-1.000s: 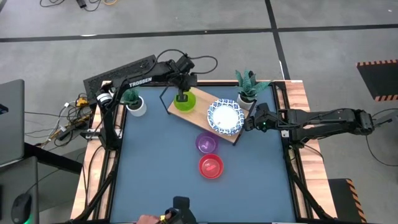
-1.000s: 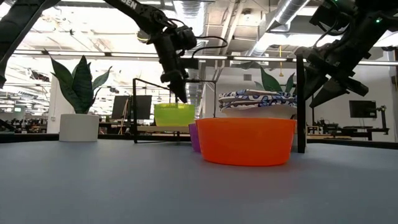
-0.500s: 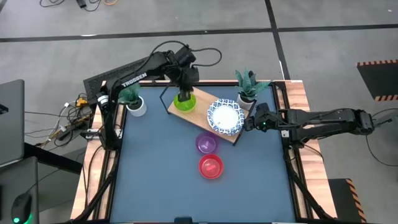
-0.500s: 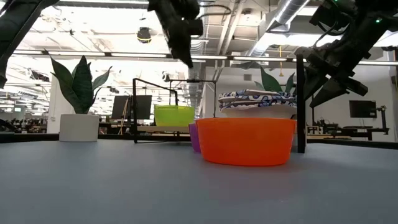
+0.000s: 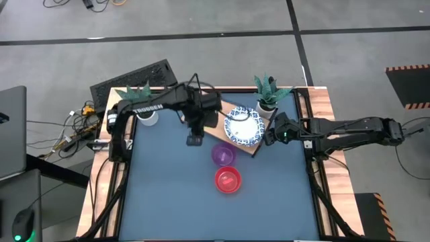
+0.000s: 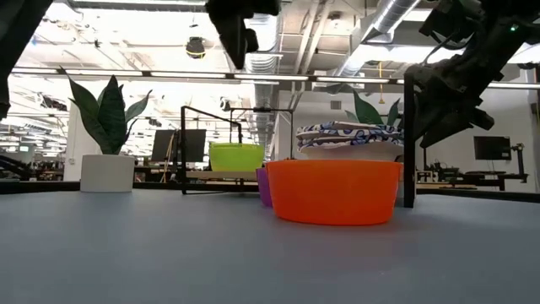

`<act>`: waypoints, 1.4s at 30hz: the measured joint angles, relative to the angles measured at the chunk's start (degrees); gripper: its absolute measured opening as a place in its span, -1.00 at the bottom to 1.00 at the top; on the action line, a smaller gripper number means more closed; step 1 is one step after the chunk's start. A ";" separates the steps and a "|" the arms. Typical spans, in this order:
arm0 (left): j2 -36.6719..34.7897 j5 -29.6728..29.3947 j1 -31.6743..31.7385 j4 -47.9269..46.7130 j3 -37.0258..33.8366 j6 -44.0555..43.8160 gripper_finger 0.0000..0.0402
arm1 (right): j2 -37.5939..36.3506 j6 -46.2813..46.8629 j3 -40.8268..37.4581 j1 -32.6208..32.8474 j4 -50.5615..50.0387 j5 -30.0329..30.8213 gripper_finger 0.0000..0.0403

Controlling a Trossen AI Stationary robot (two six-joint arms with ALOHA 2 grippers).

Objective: Place and stack bowls onto a shelf
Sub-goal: Stack the purple bowl on top of the green bowl on the shelf

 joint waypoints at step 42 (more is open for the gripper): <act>0.11 -24.41 -14.71 44.06 -37.53 -81.53 -0.01 | -0.07 -3.48 0.11 0.00 0.00 -2.37 -0.12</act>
